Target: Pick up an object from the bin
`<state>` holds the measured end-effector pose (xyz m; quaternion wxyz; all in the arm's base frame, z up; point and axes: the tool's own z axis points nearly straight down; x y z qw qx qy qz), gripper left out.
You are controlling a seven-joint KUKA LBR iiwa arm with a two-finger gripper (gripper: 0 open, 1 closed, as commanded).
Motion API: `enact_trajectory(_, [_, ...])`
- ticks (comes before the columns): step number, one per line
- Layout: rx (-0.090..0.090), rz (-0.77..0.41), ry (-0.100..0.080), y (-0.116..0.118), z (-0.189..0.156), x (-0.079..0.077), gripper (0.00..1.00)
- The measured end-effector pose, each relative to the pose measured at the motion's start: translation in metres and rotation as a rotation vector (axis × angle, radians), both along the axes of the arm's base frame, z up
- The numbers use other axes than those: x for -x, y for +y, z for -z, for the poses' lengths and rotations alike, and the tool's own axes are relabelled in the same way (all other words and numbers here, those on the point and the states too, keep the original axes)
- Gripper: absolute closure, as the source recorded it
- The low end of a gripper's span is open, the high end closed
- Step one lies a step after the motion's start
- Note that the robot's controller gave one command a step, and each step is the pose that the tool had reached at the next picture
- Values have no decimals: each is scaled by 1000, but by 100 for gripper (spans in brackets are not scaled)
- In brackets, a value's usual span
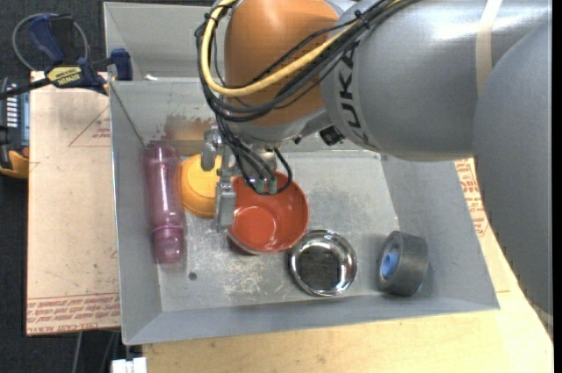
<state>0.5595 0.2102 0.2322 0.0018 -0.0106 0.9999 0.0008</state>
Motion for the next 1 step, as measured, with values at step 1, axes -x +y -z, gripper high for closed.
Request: enact_trajectory(1, [0, -295, -1, -27, -108, -37, 0])
